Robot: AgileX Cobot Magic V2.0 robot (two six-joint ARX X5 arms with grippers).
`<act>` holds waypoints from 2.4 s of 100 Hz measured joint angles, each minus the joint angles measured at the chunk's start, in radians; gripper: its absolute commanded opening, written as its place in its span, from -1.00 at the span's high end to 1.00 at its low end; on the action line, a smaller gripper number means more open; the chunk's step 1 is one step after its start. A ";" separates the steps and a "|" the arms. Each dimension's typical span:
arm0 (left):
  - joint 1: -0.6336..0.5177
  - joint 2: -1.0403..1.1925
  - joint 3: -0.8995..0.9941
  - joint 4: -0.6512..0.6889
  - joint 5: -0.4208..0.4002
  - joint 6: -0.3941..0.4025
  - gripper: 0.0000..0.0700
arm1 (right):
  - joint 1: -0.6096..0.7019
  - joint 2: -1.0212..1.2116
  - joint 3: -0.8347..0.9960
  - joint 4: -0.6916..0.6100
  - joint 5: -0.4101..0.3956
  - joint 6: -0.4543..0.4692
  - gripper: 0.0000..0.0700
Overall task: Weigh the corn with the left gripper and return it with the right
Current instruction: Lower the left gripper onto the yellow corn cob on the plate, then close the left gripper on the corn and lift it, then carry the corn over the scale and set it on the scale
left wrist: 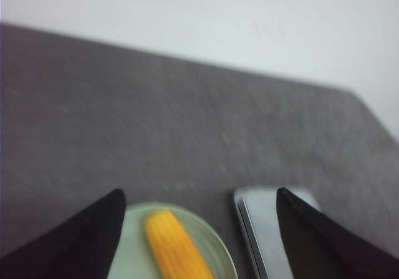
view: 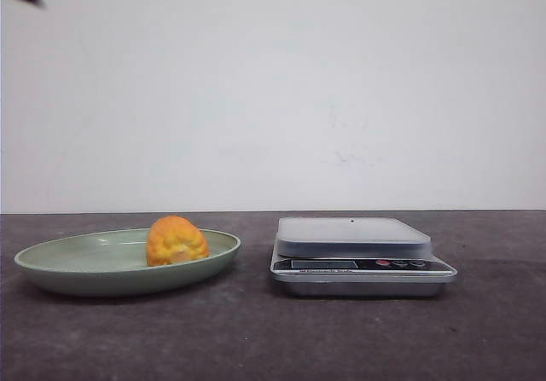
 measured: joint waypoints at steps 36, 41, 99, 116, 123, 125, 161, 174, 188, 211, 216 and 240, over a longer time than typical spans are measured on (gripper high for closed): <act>-0.121 0.447 0.001 0.023 -0.048 -0.029 -0.46 | 0.000 0.046 0.010 -0.077 -0.010 -0.024 -0.64; -0.130 0.486 0.001 0.030 -0.048 -0.031 -0.46 | 0.000 0.044 0.010 -0.076 -0.010 -0.026 -0.64; -0.177 0.618 0.002 0.068 -0.081 -0.060 0.50 | 0.000 0.042 0.010 -0.079 -0.008 -0.045 -0.63; -0.177 0.618 0.002 0.070 -0.081 -0.063 0.99 | 0.000 0.042 0.010 -0.083 -0.007 -0.045 -0.63; -0.177 0.616 0.002 0.069 -0.081 -0.063 0.99 | 0.000 0.042 0.010 -0.083 -0.007 -0.046 -0.63; -0.177 0.616 0.003 0.067 -0.081 -0.063 0.99 | 0.000 0.042 0.010 -0.083 -0.007 -0.047 -0.63; -0.219 0.359 0.076 -0.025 -0.081 -0.056 0.98 | 0.000 0.042 0.010 -0.083 -0.007 -0.051 -0.63; -0.291 0.376 0.207 -0.009 -0.082 -0.057 0.98 | 0.000 0.042 0.010 -0.083 -0.007 -0.051 -0.63; -0.370 0.511 0.370 -0.041 -0.082 -0.057 0.98 | 0.000 0.042 0.010 -0.083 -0.008 -0.051 -0.63; -0.424 0.780 0.584 -0.075 -0.084 -0.057 0.98 | 0.000 0.042 0.010 -0.087 -0.008 -0.051 -0.63; -0.429 0.819 0.600 -0.077 -0.084 -0.057 0.98 | 0.000 0.042 0.010 -0.098 -0.008 -0.051 -0.63; -0.430 0.953 0.626 -0.099 -0.085 -0.057 0.98 | 0.000 0.042 0.010 -0.114 -0.008 -0.052 -0.63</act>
